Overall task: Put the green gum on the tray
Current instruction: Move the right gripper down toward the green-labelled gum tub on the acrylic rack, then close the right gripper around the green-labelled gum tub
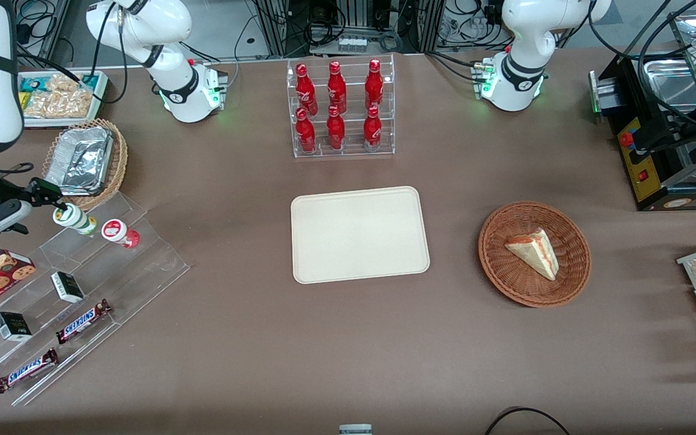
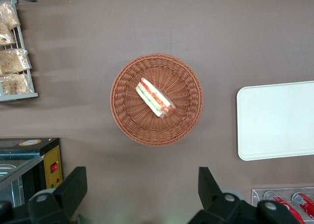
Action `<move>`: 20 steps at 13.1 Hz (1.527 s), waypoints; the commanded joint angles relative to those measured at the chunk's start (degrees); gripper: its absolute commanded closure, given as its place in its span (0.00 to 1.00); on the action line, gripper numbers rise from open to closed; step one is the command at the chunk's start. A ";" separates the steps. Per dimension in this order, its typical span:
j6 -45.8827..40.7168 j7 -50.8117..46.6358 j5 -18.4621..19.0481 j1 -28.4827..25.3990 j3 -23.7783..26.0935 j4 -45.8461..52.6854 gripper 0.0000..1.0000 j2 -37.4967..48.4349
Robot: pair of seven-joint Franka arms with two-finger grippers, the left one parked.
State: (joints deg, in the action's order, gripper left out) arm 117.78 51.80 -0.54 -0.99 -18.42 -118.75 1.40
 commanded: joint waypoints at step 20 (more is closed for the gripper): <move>11.69 1.81 -0.17 -0.06 -3.20 -13.35 0.74 3.61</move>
State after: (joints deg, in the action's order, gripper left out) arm 127.88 52.61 -0.54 -0.99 -21.29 -130.43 3.64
